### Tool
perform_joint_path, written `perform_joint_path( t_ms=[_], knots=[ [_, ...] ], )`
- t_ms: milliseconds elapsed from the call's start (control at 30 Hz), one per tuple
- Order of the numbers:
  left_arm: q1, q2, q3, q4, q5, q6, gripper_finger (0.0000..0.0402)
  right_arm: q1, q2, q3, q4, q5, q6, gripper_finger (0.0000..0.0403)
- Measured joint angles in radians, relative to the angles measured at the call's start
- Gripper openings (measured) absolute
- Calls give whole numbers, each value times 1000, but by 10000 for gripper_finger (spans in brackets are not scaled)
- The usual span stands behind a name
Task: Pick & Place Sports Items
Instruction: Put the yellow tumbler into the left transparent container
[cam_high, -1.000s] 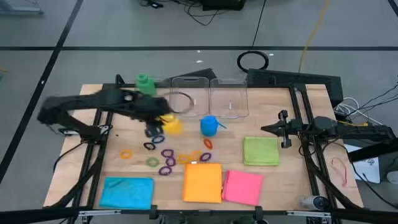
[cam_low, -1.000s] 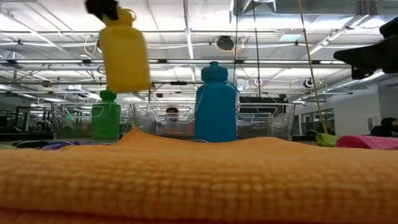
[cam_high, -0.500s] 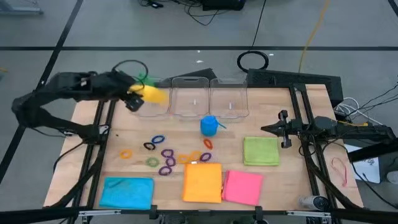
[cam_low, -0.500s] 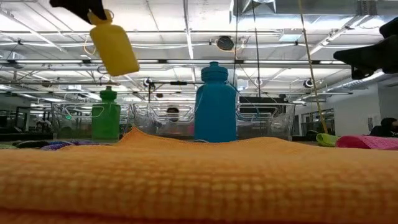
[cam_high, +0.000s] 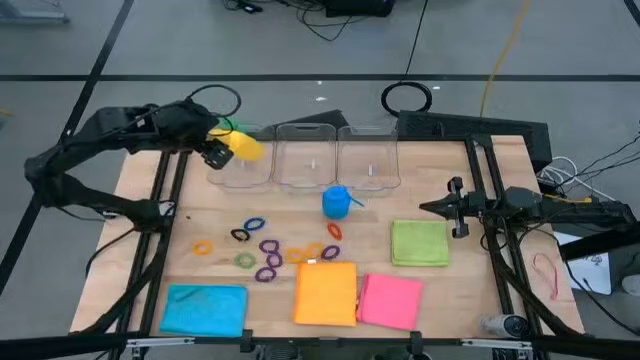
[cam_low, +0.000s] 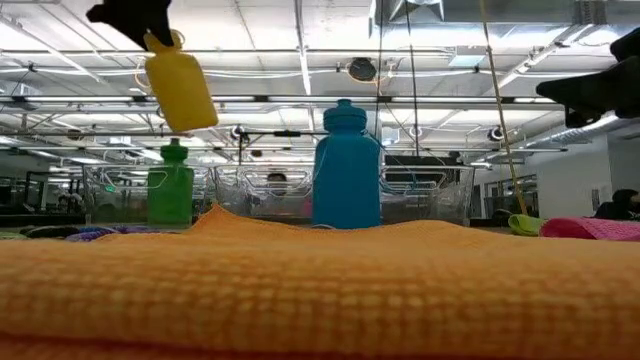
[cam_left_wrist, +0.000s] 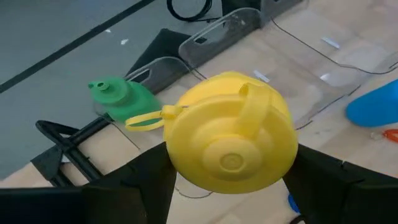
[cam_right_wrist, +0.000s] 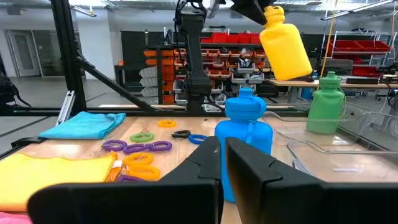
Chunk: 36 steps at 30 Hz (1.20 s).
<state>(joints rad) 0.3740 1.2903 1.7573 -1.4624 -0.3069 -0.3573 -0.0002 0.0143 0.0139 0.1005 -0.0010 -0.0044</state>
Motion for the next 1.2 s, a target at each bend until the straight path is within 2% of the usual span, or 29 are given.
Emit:
perform_joint_path(
  t_ms=[400,633,1200],
  knots=[
    [23,53,0,19,0,-1,205,0,0,0,0,0,0,0],
    [76,136,0,35,44,62,205,0,0,0,0,0,0,0],
    [191,265,0,74,44,129,205,0,0,0,0,0,0,0]
  ],
)
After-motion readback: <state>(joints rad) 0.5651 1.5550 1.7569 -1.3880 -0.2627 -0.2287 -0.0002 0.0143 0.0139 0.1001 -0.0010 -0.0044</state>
